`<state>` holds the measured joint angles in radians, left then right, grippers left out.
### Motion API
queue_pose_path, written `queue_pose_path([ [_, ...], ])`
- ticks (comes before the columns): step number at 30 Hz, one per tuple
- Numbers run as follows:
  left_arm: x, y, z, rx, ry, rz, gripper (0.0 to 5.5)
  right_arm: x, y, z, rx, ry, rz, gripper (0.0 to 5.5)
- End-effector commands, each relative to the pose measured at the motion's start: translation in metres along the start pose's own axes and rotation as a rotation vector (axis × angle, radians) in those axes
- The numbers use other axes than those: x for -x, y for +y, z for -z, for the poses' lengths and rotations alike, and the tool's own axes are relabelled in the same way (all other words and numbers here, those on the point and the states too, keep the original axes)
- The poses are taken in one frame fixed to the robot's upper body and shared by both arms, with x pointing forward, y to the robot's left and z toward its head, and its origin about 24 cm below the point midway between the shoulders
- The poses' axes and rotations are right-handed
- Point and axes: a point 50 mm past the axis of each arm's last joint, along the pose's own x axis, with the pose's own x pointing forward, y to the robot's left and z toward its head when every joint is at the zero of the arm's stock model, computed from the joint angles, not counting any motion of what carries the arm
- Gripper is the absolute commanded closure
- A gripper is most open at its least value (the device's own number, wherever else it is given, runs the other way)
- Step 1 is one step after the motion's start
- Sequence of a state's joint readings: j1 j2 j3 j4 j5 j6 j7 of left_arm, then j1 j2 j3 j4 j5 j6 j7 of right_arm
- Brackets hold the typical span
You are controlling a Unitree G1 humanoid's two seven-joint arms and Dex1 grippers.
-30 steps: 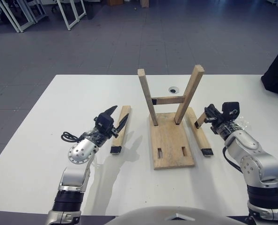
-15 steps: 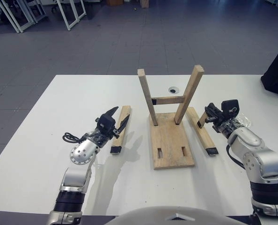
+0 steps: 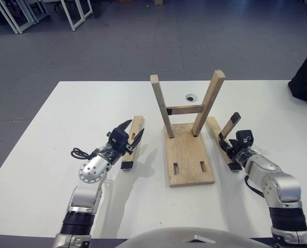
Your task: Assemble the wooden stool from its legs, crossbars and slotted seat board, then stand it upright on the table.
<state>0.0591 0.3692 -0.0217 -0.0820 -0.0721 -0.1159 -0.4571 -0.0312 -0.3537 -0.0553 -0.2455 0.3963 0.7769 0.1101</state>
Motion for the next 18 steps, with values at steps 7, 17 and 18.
queue_pose_path([
  [7,-0.002,0.005,-0.001,-0.030,0.002,0.005,2.81,0.002,0.003,-0.027,0.039,-0.131,-0.006,2.01],
  [17,-0.002,0.004,0.000,-0.035,0.006,0.008,2.81,0.004,0.009,-0.045,0.087,-0.223,-0.020,2.01],
  [18,-0.002,0.004,0.000,-0.036,0.006,0.009,2.81,0.004,0.009,-0.046,0.089,-0.230,-0.022,2.01],
])
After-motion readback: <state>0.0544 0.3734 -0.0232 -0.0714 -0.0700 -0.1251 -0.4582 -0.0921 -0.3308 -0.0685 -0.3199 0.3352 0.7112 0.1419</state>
